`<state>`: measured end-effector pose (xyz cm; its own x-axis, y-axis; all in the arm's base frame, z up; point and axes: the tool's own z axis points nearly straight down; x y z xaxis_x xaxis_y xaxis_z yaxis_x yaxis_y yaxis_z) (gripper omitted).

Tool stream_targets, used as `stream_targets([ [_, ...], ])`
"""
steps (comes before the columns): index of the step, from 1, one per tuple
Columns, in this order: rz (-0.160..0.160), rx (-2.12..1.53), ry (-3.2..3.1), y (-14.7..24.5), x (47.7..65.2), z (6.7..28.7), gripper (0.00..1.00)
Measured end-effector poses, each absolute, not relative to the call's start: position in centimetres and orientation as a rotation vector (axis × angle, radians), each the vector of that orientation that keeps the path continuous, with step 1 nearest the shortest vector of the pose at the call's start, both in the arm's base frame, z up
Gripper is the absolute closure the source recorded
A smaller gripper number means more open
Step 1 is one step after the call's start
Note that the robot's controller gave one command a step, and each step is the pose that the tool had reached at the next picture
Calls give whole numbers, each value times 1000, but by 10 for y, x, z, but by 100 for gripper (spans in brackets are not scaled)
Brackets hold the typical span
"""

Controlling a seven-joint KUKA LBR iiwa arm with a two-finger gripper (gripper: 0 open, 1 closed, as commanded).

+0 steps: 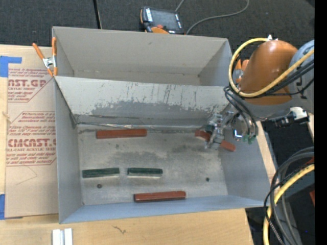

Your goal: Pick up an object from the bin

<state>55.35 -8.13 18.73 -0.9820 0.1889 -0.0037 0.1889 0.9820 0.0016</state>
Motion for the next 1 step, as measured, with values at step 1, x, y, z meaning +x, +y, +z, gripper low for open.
stream_targets([
  [1,2,297,3124,-81,554,196,100],
])
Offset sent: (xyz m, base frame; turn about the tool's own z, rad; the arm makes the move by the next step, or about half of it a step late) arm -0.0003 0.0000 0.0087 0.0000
